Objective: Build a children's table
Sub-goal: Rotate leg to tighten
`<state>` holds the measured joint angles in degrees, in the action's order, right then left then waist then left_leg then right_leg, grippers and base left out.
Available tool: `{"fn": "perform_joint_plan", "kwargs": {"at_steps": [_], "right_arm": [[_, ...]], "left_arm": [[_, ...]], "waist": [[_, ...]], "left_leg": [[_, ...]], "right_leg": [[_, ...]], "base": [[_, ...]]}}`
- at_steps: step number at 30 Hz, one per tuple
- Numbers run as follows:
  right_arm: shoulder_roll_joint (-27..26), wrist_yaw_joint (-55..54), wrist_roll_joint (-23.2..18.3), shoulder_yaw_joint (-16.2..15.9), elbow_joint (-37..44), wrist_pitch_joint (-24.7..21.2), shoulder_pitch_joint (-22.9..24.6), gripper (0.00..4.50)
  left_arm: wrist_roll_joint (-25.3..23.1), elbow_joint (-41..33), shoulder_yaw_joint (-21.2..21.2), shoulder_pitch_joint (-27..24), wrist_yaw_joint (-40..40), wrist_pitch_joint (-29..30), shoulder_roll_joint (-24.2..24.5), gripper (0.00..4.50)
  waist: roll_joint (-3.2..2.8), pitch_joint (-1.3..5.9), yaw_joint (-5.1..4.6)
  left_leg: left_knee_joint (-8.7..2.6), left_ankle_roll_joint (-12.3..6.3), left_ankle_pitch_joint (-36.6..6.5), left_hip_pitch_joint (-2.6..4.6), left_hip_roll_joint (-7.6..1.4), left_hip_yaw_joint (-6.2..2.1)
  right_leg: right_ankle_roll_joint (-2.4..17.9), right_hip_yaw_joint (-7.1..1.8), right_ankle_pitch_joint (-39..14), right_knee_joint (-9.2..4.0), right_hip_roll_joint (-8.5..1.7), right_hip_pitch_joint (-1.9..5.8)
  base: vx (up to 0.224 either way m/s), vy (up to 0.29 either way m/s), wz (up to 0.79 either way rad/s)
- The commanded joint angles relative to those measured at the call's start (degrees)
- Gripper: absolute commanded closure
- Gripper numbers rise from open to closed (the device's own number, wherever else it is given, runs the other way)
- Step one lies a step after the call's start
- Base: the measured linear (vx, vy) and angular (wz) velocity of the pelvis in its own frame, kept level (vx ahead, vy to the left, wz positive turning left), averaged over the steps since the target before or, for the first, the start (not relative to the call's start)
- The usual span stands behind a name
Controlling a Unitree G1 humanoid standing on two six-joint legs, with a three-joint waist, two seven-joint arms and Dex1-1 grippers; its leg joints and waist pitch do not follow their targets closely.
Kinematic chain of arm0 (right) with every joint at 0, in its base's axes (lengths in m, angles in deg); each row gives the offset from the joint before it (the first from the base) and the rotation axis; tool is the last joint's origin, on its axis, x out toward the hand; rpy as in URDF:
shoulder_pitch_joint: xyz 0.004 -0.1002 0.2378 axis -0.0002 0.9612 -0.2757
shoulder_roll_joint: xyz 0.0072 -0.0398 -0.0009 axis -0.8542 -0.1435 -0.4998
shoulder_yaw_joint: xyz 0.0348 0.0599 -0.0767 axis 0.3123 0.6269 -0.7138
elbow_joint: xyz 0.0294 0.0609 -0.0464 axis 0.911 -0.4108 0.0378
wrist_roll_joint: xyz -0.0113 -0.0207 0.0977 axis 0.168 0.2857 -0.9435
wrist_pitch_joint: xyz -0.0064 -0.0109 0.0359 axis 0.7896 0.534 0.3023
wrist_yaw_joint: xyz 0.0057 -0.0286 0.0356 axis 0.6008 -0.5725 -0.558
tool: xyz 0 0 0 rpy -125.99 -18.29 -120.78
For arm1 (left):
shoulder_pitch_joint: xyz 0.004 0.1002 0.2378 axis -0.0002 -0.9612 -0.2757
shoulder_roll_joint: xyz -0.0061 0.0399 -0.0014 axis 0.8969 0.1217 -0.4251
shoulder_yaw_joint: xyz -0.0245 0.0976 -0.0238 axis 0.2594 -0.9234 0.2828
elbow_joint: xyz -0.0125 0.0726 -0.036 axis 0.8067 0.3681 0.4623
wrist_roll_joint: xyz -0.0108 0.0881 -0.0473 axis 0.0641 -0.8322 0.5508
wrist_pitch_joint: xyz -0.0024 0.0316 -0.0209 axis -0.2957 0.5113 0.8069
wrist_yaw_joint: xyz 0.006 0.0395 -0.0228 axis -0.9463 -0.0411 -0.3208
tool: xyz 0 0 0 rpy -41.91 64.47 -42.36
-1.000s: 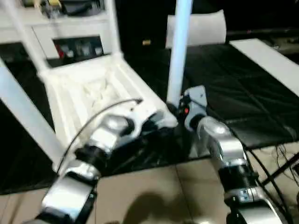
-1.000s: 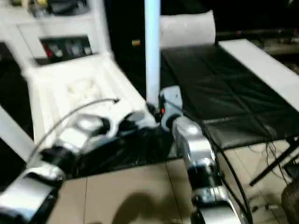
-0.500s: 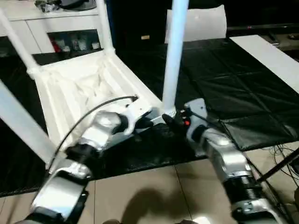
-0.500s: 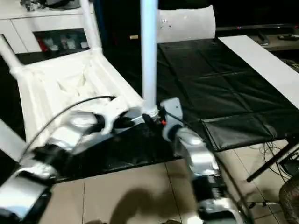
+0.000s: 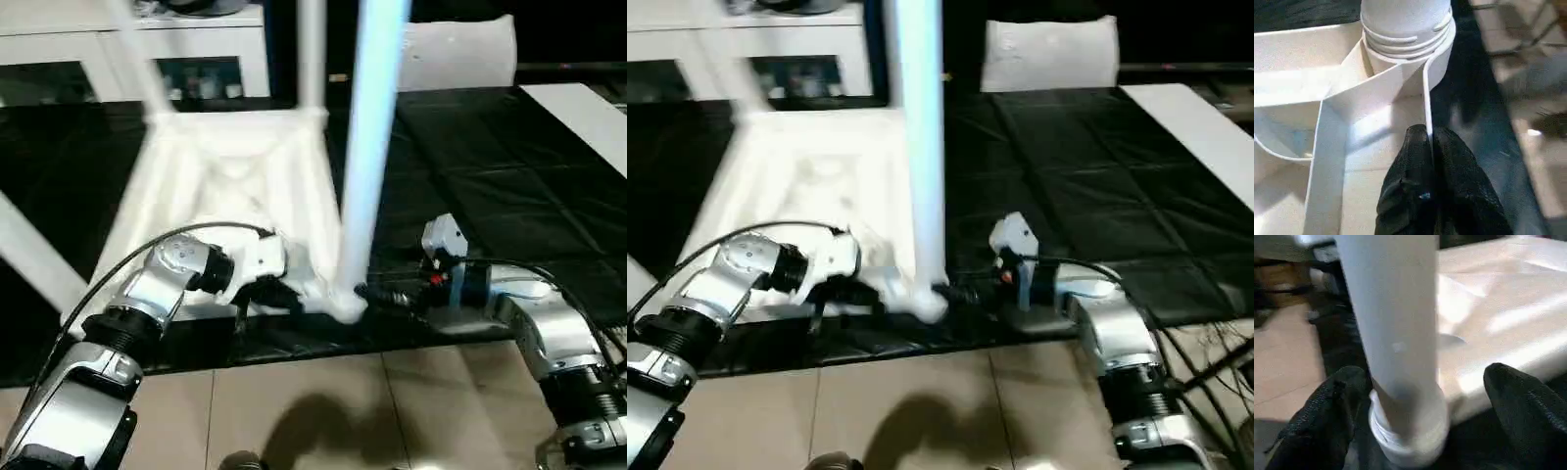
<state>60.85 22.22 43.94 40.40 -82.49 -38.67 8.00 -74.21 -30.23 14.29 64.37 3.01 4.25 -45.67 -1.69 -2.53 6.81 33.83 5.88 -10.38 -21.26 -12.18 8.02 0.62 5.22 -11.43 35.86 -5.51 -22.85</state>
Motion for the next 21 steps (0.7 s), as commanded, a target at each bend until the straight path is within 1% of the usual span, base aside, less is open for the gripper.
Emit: {"fn": "perform_joint_plan", "kwargs": {"at_steps": [1,2,3,4,5,7,8,9,10,11,12,13,16,17,18,19,21], "right_arm": [[1.0,3.3,-1.7,-0.6,0.5,-1.4,-0.9,0.71],[1.2,4.5,-2.2,-0.8,0.5,-2.2,-1.1,0.71],[1.5,6.4,-2.7,-1.6,0.5,-3.4,-1.2,0.82],[1.5,6.4,-2.7,-1.6,0.5,-3.4,-1.2,1.02],[1.6,7.1,-2.8,-1.9,0.4,-3.7,-1.3,1.02],[1.9,8.2,-3.1,-2.3,0.3,-4.3,-1.4,1.27],[1.9,8.8,-3.4,-2.6,0.3,-4.8,-1.5,1.27],[1.9,8.9,-3.4,-2.6,0.3,-4.9,-1.5,1.47],[1.9,9.3,-3.5,-2.7,0.1,-5.0,-1.6,1.47],[1.9,9.9,-3.6,-2.8,-0.1,-5.4,-1.8,1.58],[1.9,10.1,-3.7,-2.9,-0.1,-5.5,-1.9,1.70],[2.0,10.9,-4.1,-3.0,-0.1,-6.4,-2.1,1.80],[2.2,11.4,-4.4,-3.2,0.0,-7.0,-2.2,1.93],[2.2,11.6,-4.6,-3.3,0.1,-7.3,-2.2,2.12],[2.2,11.7,-4.6,-3.4,0.1,-7.4,-2.2,2.12],[2.2,11.9,-4.7,-3.5,0.1,-7.6,-2.2,2.29],[2.0,12.2,-4.7,-3.5,0.1,-7.9,-2.2,2.35]], "left_arm": [[-0.9,-1.5,-3.2,1.0,4.1,-2.7,-0.3,4.50],[-1.0,-1.4,-3.5,1.1,4.9,-3.2,-0.2,4.50],[-0.6,-1.7,-3.9,1.3,6.8,-3.3,-0.2,4.50],[-0.6,-1.7,-3.9,1.3,6.8,-3.3,-0.2,4.50],[-0.5,-1.9,-4.0,1.4,7.4,-3.6,-0.1,4.50],[-0.6,-2.1,-4.3,1.4,8.4,-4.0,-0.1,4.50],[-0.5,-2.3,-4.5,1.4,9.0,-4.0,-0.1,4.50],[-0.4,-2.3,-4.5,1.4,9.0,-4.0,-0.2,4.50],[-0.4,-2.3,-4.6,1.4,9.2,-4.1,-0.2,4.50],[-0.4,-2.2,-4.8,1.5,9.5,-4.4,-0.2,4.50],[-0.4,-2.1,-4.8,1.5,9.6,-4.5,-0.2,4.50],[-0.5,-1.9,-4.9,1.6,9.8,-4.8,-0.3,4.50],[-0.5,-1.7,-4.8,1.7,10.1,-5.0,-0.2,4.50],[-0.6,-1.6,-4.8,1.8,10.2,-5.1,-0.2,4.50],[-0.6,-1.4,-4.8,1.9,10.2,-5.2,-0.3,4.50],[-0.7,-1.3,-4.8,1.9,10.2,-5.2,-0.3,4.50],[-0.8,-1.2,-4.8,2.0,10.2,-5.2,-0.4,4.50]], "waist": [[0.33,3.86,-0.40],[0.40,3.89,-0.36],[0.43,3.89,-0.29],[0.47,3.92,-0.27],[0.63,3.91,-0.28],[0.63,3.94,-0.17],[0.89,3.96,-0.20],[0.78,3.95,-0.15],[0.71,3.96,-0.13],[0.81,3.96,-0.14],[0.75,3.94,-0.14],[0.82,3.95,-0.15],[0.79,3.96,-0.10],[0.84,4.01,-0.07],[0.83,4.03,-0.06],[0.86,4.02,-0.05],[0.74,4.02,-0.03]], "left_leg": [[-3.57,-4.47,-9.0,0.45,-0.84,1.28],[-3.59,-4.36,-9.1,0.49,-0.85,1.30],[-3.58,-4.36,-9.0,0.46,-0.83,1.33],[-3.57,-4.29,-8.6,0.39,-0.80,1.32],[-3.55,-4.27,-8.3,0.37,-0.81,1.39],[-3.49,-4.25,-7.8,0.26,-0.76,1.41],[-3.46,-4.27,-7.5,0.26,-0.76,1.47],[-3.45,-4.24,-7.3,0.21,-0.76,1.47],[-3.45,-4.19,-7.2,0.26,-0.79,1.47],[-3.44,-4.13,-7.3,0.19,-0.76,1.49],[-3.47,-4.02,-7.3,0.28,-0.79,1.49],[-3.45,-3.94,-7.4,0.23,-0.76,1.51],[-3.42,-4.00,-6.8,0.22,-0.77,1.51],[-3.39,-4.00,-6.7,0.22,-0.76,1.53],[-3.38,-4.00,-6.5,0.19,-0.76,1.52],[-3.37,-4.08,-6.4,0.22,-0.77,1.52],[-3.37,-3.96,-6.3,0.24,-0.75,1.53]], "right_leg": [[14.7,-2.62,-3.5,-3.83,-2.39,3.51],[14.7,-2.63,-3.8,-3.84,-2.40,3.51],[14.6,-2.65,-4.0,-3.88,-2.38,3.54],[14.5,-2.68,-3.9,-3.80,-2.39,3.62],[14.3,-2.72,-3.8,-3.81,-2.40,3.57],[14.1,-2.70,-4.0,-3.79,-2.49,3.60],[14.0,-2.71,-3.9,-3.80,-2.47,3.62],[14.0,-2.70,-4.1,-3.76,-2.48,3.59],[13.9,-2.69,-4.3,-3.76,-2.49,3.54],[13.8,-2.68,-4.6,-3.78,-2.48,3.58],[13.7,-2.66,-4.9,-3.83,-2.44,3.48],[13.6,-2.67,-5.0,-3.83,-2.42,3.54],[13.6,-2.65,-4.4,-3.76,-2.38,3.52],[13.6,-2.67,-4.3,-3.77,-2.40,3.55],[13.6,-2.67,-4.1,-3.71,-2.41,3.59],[13.7,-2.65,-4.0,-3.68,-2.36,3.53],[13.6,-2.66,-4.0,-3.69,-2.37,3.51]], "base": [[0.000,0.000,0.00],[0.000,0.000,0.00],[0.000,0.000,0.00],[0.000,0.000,0.00],[0.000,0.000,0.00],[0.000,0.000,0.00],[0.000,0.000,0.00],[0.000,0.000,0.00],[0.000,0.000,0.00],[0.000,0.000,0.00],[0.000,0.000,0.00],[0.000,0.000,0.00],[0.000,0.000,0.00],[0.000,0.000,0.00],[0.000,0.000,0.00],[0.000,0.000,0.00],[0.000,0.000,0.00]]}}
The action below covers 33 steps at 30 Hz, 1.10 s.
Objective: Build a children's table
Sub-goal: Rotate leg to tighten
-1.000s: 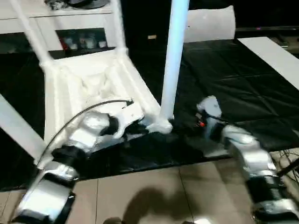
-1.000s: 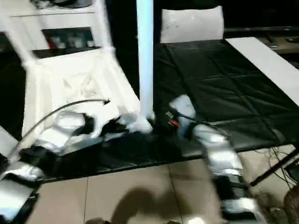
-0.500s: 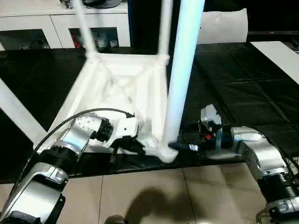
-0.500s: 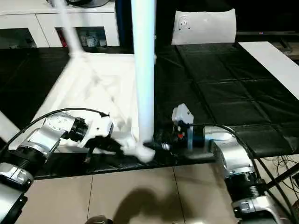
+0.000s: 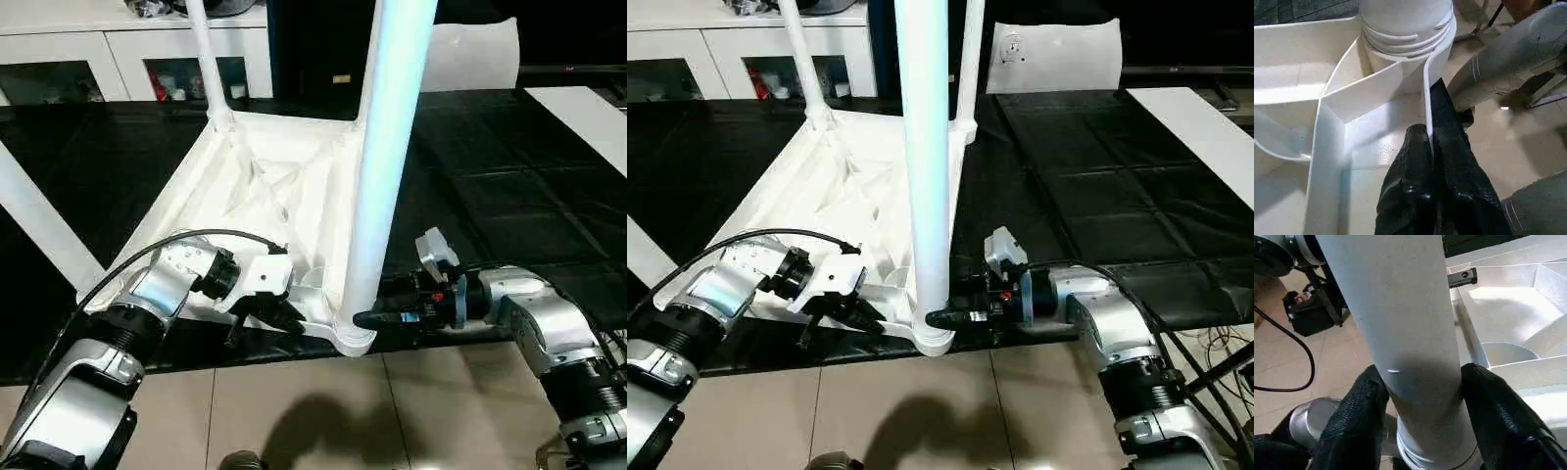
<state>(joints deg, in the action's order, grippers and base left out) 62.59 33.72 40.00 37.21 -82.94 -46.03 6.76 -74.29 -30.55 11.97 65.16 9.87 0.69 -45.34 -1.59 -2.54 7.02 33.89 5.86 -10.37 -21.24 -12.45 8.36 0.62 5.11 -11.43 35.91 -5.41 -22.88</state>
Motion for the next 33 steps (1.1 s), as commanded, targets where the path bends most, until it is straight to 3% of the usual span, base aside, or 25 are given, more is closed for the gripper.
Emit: {"fn": "perform_joint_plan", "kwargs": {"at_steps": [1,2,3,9,12,14,15,16,18,20,21,23,24,25,29,31,33], "right_arm": [[0.2,0.8,-0.7,-0.4,0.6,-0.6,-1.0,2.47],[0.1,0.7,-0.8,-0.4,0.6,-0.8,-1.0,2.47],[0.0,0.7,-0.8,-0.3,0.6,-0.9,-1.0,2.49],[-2.2,-5.9,-2.4,2.4,4.6,-3.5,1.6,2.52],[-6.3,-18.7,2.2,3.2,5.8,-2.7,3.3,2.52],[-9.2,-26.0,4.6,3.8,5.0,-3.5,3.3,2.53],[-9.2,-26.0,4.6,3.8,5.0,-3.5,3.3,2.54],[-10.7,-29.3,5.3,4.2,4.7,-3.8,3.1,2.55],[-14.2,-37.0,7.0,5.2,4.1,-5.6,2.5,2.55],[-19.6,-50.2,9.6,7.6,1.7,-7.4,0.6,2.57],[-19.6,-50.2,9.6,7.6,1.7,-7.4,0.6,2.57],[-21.4,-55.1,11.0,8.4,0.1,-7.6,-0.5,2.57],[-22.3,-57.2,11.6,8.7,-0.6,-7.7,-0.9,2.57],[-23.2,-59.7,12.4,8.9,-1.7,-7.6,-1.6,2.57],[-24.7,-62.2,13.9,9.1,-2.3,-5.7,-2.2,2.57],[-24.9,-61.5,13.3,9.5,-1.9,-4.1,-1.9,1.89],[-24.1,-60.2,12.5,9.9,-1.0,-2.8,-1.4,1.86]], "left_arm": [[-0.8,-0.8,-2.4,1.2,3.3,-1.6,-0.7,4.50],[-0.7,-0.8,-2.4,1.2,3.2,-1.4,-0.8,4.50],[-0.6,-0.7,-2.3,1.2,3.2,-1.3,-0.8,4.50],[0.2,-0.9,0.1,1.1,-2.2,3.7,-2.6,4.50],[-0.3,-0.2,2.7,2.0,-11.9,9.9,-5.9,4.50],[-0.5,0.2,3.7,2.7,-16.4,12.6,-7.9,4.50],[-0.5,0.2,3.7,2.7,-16.4,12.6,-7.9,4.50],[-0.8,0.6,4.2,3.0,-19.1,13.9,-9.0,4.50],[-1.0,1.6,5.7,4.0,-25.8,17.2,-11.8,4.50],[-1.1,3.5,8.7,5.9,-37.2,21.7,-16.5,4.50],[-1.1,3.5,8.7,5.9,-37.2,21.7,-16.5,4.50],[-1.6,4.2,10.0,6.7,-41.6,22.7,-18.2,4.50],[-1.9,4.6,10.5,7.1,-43.9,23.0,-18.9,4.50],[-2.4,5.2,10.9,7.6,-46.4,23.2,-19.5,4.50],[-3.4,5.8,11.1,8.0,-49.3,22.7,-19.9,4.50],[-3.6,5.3,10.6,7.7,-48.0,22.1,-19.4,4.50],[-3.9,4.6,9.3,7.0,-44.8,20.4,-18.2,4.50]], "waist": [[0.69,4.01,-0.25],[0.71,4.01,-0.21],[0.37,4.02,-0.19],[0.44,3.93,-0.18],[0.28,3.53,-0.51],[0.53,3.30,-1.06],[0.53,3.30,-1.06],[0.31,3.26,-1.53],[0.60,3.19,-2.35],[0.25,3.37,-3.06],[0.25,3.37,-3.06],[0.42,3.51,-3.60],[-0.14,3.68,-3.58],[0.15,3.85,-3.79],[0.05,4.23,-3.75],[-0.01,4.28,-3.67],[-0.02,4.23,-3.62]], "left_leg": [[-3.43,-3.85,-6.5,0.20,-0.48,1.22],[-3.42,-3.82,-6.6,0.22,-0.46,1.23],[-3.44,-3.67,-6.8,0.27,-0.50,1.18],[-3.56,-3.00,-7.6,0.34,-0.48,1.23],[-4.00,-1.05,-10.2,0.43,-0.43,1.10],[-4.29,0.34,-12.1,0.39,-0.08,1.04],[-4.29,0.34,-12.1,0.39,-0.08,1.04],[-4.45,0.95,-12.7,0.22,-0.01,0.84],[-4.38,0.71,-12.4,0.04,0.15,0.94],[-4.23,1.17,-12.5,0.24,0.43,0.83],[-4.23,1.17,-12.5,0.24,0.43,0.83],[-4.14,0.60,-11.4,0.11,0.43,0.87],[-4.02,0.06,-10.3,0.00,0.46,0.83],[-3.85,-0.52,-8.7,-0.11,0.47,0.92],[-3.63,-2.36,-4.5,-0.05,0.58,0.97],[-3.60,-3.61,-3.5,0.00,0.56,0.99],[-3.64,-4.04,-3.9,0.09,0.47,1.00]], "right_leg": [[13.6,-2.56,-4.2,-3.79,-2.49,3.53],[13.6,-2.55,-4.4,-3.83,-2.50,3.53],[13.6,-2.54,-4.7,-3.81,-2.51,3.49],[13.4,-2.59,-5.2,-3.96,-2.44,3.49],[11.5,-2.59,-11.3,-4.56,-2.60,3.33],[8.8,-2.41,-18.7,-5.38,-2.58,3.28],[8.8,-2.41,-18.7,-5.38,-2.58,3.28],[7.5,-2.39,-20.9,-5.57,-2.61,3.39],[7.5,-2.45,-20.0,-5.70,-2.36,3.23],[7.7,-2.40,-20.5,-5.75,-2.28,3.09],[7.7,-2.40,-20.5,-5.75,-2.28,3.09],[8.2,-2.56,-17.7,-5.73,-2.18,3.12],[8.8,-2.61,-14.5,-5.53,-2.12,3.28],[9.7,-2.70,-10.3,-5.21,-1.99,3.36],[12.0,-2.71,-1.0,-4.45,-1.87,3.79],[13.0,-2.70,1.8,-4.28,-1.91,4.00],[13.3,-2.70,1.8,-4.36,-2.02,3.98]], "base": [[0.000,0.000,0.00],[0.000,0.000,0.00],[0.000,0.000,0.00],[0.000,0.000,0.00],[0.000,0.000,0.00],[0.000,0.000,0.00],[0.000,0.000,0.00],[0.000,0.000,0.00],[0.000,0.000,0.00],[0.000,0.000,0.00],[0.000,0.000,0.00],[0.000,0.000,0.00],[0.000,0.000,0.00],[0.000,0.000,0.00],[0.000,0.000,0.00],[0.000,0.000,0.00],[0.000,0.000,0.00]]}}
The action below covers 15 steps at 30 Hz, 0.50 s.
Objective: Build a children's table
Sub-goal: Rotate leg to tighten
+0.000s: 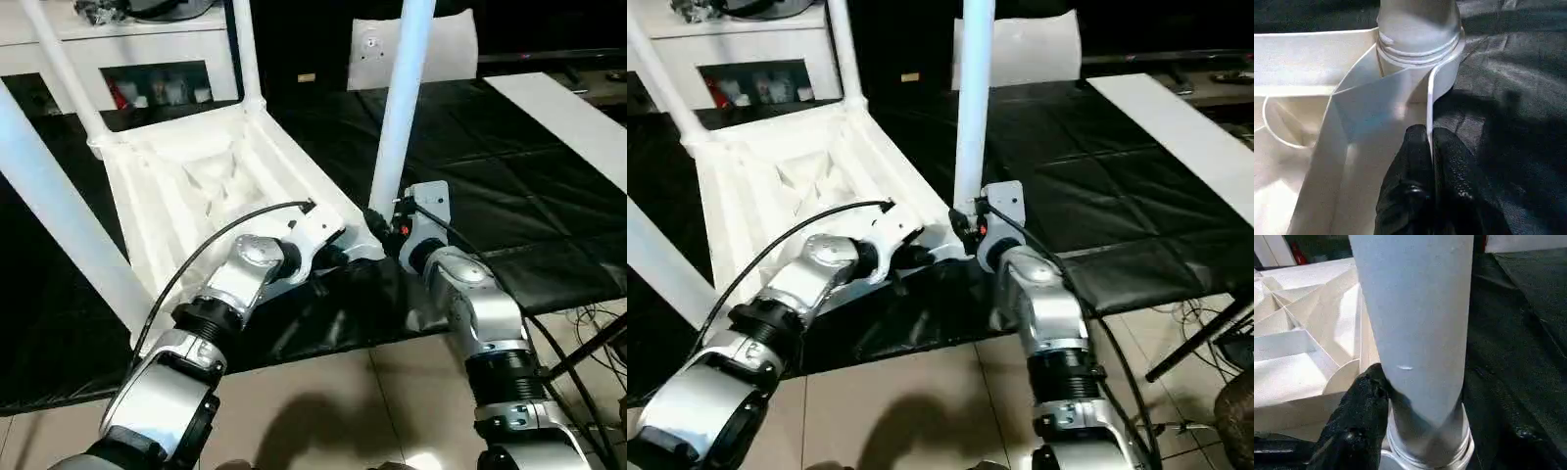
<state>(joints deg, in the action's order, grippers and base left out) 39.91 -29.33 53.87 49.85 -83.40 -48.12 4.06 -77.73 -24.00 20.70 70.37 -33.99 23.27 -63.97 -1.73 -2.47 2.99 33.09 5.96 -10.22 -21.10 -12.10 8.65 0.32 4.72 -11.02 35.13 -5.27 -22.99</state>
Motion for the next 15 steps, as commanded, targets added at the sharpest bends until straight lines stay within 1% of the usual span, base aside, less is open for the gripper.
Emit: {"fn": "perform_joint_plan", "kwargs": {"at_steps": [1,2,3,5,6,7,8,9,10,11,12,13,15], "right_arm": [[-1.1,3.1,-1.4,-2.7,-0.4,-0.4,1.4,1.75],[-0.3,4.4,-1.8,-2.7,0.0,0.5,1.8,1.75],[0.3,5.3,-2.1,-2.7,0.4,1.2,2.1,1.62],[2.4,8.5,-2.7,-2.6,1.5,3.2,2.9,1.43],[4.2,11.6,-3.3,-2.6,2.1,4.1,3.4,1.35],[5.1,13.1,-3.5,-2.6,2.3,4.6,3.6,1.35],[6.3,15.1,-3.8,-2.5,2.4,5.2,3.8,1.19],[8.3,18.7,-4.4,-2.8,2.6,5.4,3.9,1.19],[9.9,21.9,-4.9,-3.2,2.7,5.4,3.9,0.96],[12.0,26.2,-5.5,-4.1,2.9,5.3,4.1,0.96],[13.3,29.0,-6.0,-4.7,3.0,5.3,4.2,0.96],[14.8,33.1,-7.1,-5.4,3.6,5.0,4.4,0.96],[16.7,38.4,-8.4,-6.6,4.1,4.7,4.6,0.96]], "left_arm": [[-0.4,-2.2,0.4,1.6,-0.2,-2.5,0.7,4.50],[-0.2,-2.7,0.1,1.1,1.7,-3.7,1.3,4.50],[0.0,-3.0,-0.3,0.7,3.1,-4.6,1.8,4.50],[0.5,-3.9,-1.3,-0.3,7.2,-7.1,3.4,4.50],[0.9,-4.5,-1.9,-1.0,10.4,-8.3,4.6,4.50],[1.1,-4.8,-2.2,-1.3,11.9,-8.9,5.3,4.50],[1.3,-5.1,-2.8,-1.7,14.0,-10.3,6.1,4.50],[1.6,-5.4,-3.7,-2.1,17.4,-12.0,7.3,4.50],[1.6,-5.4,-4.3,-2.3,19.7,-13.0,8.1,4.50],[2.0,-5.5,-5.0,-2.6,23.1,-14.9,9.1,4.50],[2.3,-5.5,-5.4,-2.8,25.2,-16.1,9.7,4.50],[3.0,-5.8,-5.6,-3.1,27.5,-16.3,10.2,4.50],[4.0,-6.6,-6.0,-3.5,31.0,-16.5,10.8,4.50]], "waist": [[0.15,4.13,0.29],[0.22,4.11,0.27],[0.36,4.10,0.29],[0.32,4.09,0.27],[0.28,4.10,0.31],[0.27,4.19,0.36],[0.18,4.18,0.43],[0.17,4.10,0.61],[0.24,4.01,0.76],[0.17,4.05,0.88],[0.11,4.04,1.26],[0.27,3.99,1.62],[0.15,4.03,2.26]], "left_leg": [[-2.86,-4.36,-4.5,-0.12,0.10,0.71],[-2.86,-4.45,-4.7,-0.09,0.09,0.72],[-2.88,-4.76,-5.0,-0.07,0.08,0.72],[-2.82,-5.13,-5.2,-0.06,0.00,0.79],[-2.81,-5.27,-5.3,-0.04,-0.06,0.79],[-2.72,-5.76,-4.5,-0.01,-0.14,0.80],[-2.71,-5.92,-4.6,0.10,-0.21,0.81],[-2.74,-6.13,-5.4,0.10,-0.23,0.82],[-2.77,-6.09,-6.3,0.20,-0.38,0.91],[-2.74,-5.96,-6.4,0.31,-0.43,0.89],[-2.73,-6.06,-7.0,0.39,-0.48,0.93],[-2.75,-6.14,-7.2,0.33,-0.59,0.98],[-2.66,-6.12,-6.8,0.38,-0.80,1.01]], "right_leg": [[13.8,-2.31,1.4,-3.54,-2.16,4.24],[13.8,-2.30,1.3,-3.58,-2.18,4.25],[13.9,-2.31,0.9,-3.58,-2.23,4.33],[14.1,-2.33,1.0,-3.62,-2.26,4.27],[14.2,-2.37,1.1,-3.58,-2.31,4.28],[14.8,-2.42,2.9,-3.27,-2.21,4.27],[15.1,-2.39,3.2,-3.27,-2.23,4.16],[15.3,-2.32,2.5,-3.38,-2.29,4.17],[15.4,-2.40,1.7,-3.42,-2.28,4.06],[15.5,-2.43,1.6,-3.33,-2.30,4.02],[15.5,-2.43,1.1,-3.36,-2.25,4.02],[15.5,-2.42,1.0,-3.29,-2.26,4.05],[15.8,-2.41,1.6,-3.04,-2.34,3.89]], "base": [[0.000,0.000,0.00],[0.000,0.000,0.00],[0.000,0.000,0.00],[0.000,0.000,0.00],[0.000,0.000,0.00],[0.000,0.000,0.00],[0.000,0.000,0.00],[0.000,0.000,0.00],[0.000,0.000,0.00],[0.000,0.000,0.00],[0.000,0.000,0.00],[0.000,0.000,0.00],[0.000,0.000,0.00]]}}
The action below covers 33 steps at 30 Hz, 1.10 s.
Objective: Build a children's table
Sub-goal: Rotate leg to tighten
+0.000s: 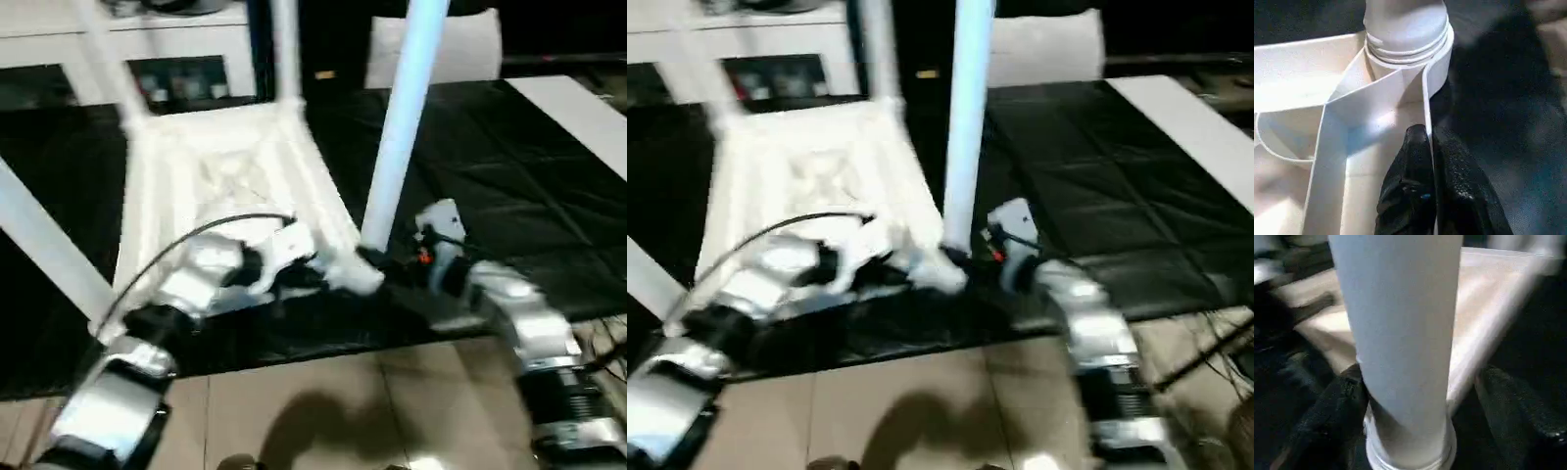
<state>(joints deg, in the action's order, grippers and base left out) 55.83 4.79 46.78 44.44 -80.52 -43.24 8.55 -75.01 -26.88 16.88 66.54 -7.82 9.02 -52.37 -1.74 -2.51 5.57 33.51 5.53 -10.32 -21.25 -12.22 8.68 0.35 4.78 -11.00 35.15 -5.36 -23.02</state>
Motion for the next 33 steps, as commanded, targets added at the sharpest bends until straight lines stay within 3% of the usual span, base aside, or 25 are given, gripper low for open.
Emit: {"fn": "perform_joint_plan", "kwargs": {"at_steps": [1,4,7,12,18,24,29,31,32,33], "right_arm": [[2.0,7.5,-1.9,-2.1,1.1,0.1,0.1,0.96],[4.3,15.0,-3.0,-4.3,0.0,0.5,-0.7,0.96],[5.4,19.7,-3.4,-6.0,-0.8,0.4,-1.6,0.96],[6.2,24.7,-3.6,-7.8,-2.7,0.8,-2.9,1.44],[7.0,29.0,-4.1,-9.3,-3.6,0.0,-3.5,1.88],[6.9,29.9,-5.2,-8.8,-3.4,-1.3,-3.4,2.39],[5.9,29.2,-6.6,-7.9,-2.4,-3.0,-2.9,2.43],[5.1,26.9,-6.6,-7.2,-1.1,-3.5,-2.0,2.43],[3.3,21.1,-5.3,-6.3,0.5,-3.2,-0.3,2.43],[2.2,17.1,-3.9,-5.9,0.7,-2.7,0.4,2.43]], "left_arm": [[1.7,-4.2,-2.7,0.1,7.1,-2.7,-0.2,4.50],[1.9,-5.0,-4.7,-0.4,13.1,-4.5,1.6,4.50],[1.5,-5.1,-6.1,-0.5,16.4,-6.2,2.9,4.50],[0.8,-4.5,-6.9,-0.2,19.1,-7.9,3.5,4.50],[1.3,-4.2,-7.1,0.0,20.4,-8.4,4.1,4.50],[1.2,-3.7,-6.8,0.1,20.5,-8.4,4.2,4.50],[1.7,-3.6,-5.9,0.0,19.0,-7.4,3.7,4.50],[2.0,-3.8,-5.0,0.0,17.0,-6.0,3.2,4.50],[1.9,-4.0,-3.6,0.2,13.1,-3.3,2.7,4.50],[1.8,-4.1,-2.9,0.4,10.9,-1.6,2.3,4.50]], "waist": [[0.16,4.11,-0.17],[0.57,4.09,0.51],[0.39,4.07,0.97],[0.88,3.93,1.13],[0.83,4.09,1.20],[0.68,4.10,1.28],[0.62,4.10,1.29],[0.74,4.02,1.35],[0.42,3.96,1.32],[0.53,3.84,1.34]], "left_leg": [[-3.05,-5.66,-6.6,0.56,-0.73,0.98],[-2.99,-5.36,-6.5,0.47,-0.86,1.09],[-3.07,-4.95,-7.8,0.59,-0.92,1.11],[-3.20,-3.84,-8.3,0.44,-0.90,1.15],[-3.07,-3.92,-6.9,0.44,-0.88,1.18],[-3.00,-4.11,-6.7,0.48,-0.84,1.21],[-3.07,-3.54,-7.4,0.53,-0.86,1.19],[-3.11,-3.47,-7.3,0.50,-0.84,1.19],[-3.17,-3.16,-7.7,0.50,-0.86,1.19],[-3.23,-2.93,-7.9,0.59,-0.91,1.26]], "right_leg": [[15.8,-2.45,1.7,-3.01,-2.30,3.87],[16.1,-2.42,1.0,-2.85,-2.40,3.69],[15.7,-2.42,-1.3,-2.98,-2.52,3.56],[14.6,-2.42,-4.3,-3.17,-2.61,3.60],[14.5,-2.45,-3.2,-2.99,-2.56,3.55],[14.7,-2.39,-3.0,-2.99,-2.49,3.50],[14.6,-2.40,-3.7,-3.06,-2.47,3.54],[14.5,-2.41,-4.1,-3.09,-2.48,3.53],[14.2,-2.43,-5.0,-3.16,-2.53,3.44],[13.8,-2.54,-5.4,-3.37,-2.49,3.33]], "base": [[0.000,0.000,0.00],[0.000,0.000,0.00],[0.000,0.000,0.00],[0.000,0.000,0.00],[0.000,0.000,0.00],[0.000,0.000,0.00],[0.000,0.000,0.00],[0.000,0.000,0.00],[0.000,0.000,0.00],[0.000,0.000,0.00]]}}
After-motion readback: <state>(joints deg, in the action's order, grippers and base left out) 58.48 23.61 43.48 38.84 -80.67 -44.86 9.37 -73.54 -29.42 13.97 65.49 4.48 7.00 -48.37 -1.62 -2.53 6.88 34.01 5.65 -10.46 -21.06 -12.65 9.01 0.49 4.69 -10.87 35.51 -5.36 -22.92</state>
